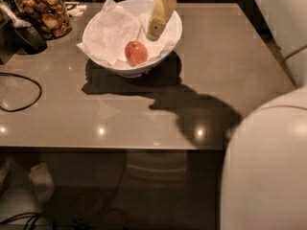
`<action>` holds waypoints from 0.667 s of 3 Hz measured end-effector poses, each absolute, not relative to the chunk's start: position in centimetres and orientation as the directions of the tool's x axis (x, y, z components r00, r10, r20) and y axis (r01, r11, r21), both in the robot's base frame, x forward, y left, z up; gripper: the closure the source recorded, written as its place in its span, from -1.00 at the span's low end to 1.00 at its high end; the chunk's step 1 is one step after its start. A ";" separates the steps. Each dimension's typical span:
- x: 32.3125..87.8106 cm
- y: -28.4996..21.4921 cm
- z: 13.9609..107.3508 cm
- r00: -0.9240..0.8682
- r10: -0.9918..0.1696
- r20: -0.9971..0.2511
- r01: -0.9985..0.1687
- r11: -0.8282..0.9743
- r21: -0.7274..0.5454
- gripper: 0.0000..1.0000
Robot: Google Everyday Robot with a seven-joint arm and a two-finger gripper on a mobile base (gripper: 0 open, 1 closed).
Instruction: Pick apple from white bowl
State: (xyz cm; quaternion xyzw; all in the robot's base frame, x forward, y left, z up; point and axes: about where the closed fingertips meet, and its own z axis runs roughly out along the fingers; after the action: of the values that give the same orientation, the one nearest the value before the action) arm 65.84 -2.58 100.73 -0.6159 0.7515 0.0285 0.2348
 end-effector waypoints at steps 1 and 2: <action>67.0 -1.6 100.7 -0.118 -0.913 -0.389 -0.943 0.226 -0.243 -0.86; 67.8 -1.0 100.8 -0.111 -0.913 -0.393 -0.945 0.220 -0.244 -0.84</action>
Offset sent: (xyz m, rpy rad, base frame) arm 0.0196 0.0114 0.0065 -0.0218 0.0458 0.0348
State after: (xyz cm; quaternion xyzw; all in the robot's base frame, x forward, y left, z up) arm 67.76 -0.95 100.77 -0.6236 0.7446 0.0335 0.2356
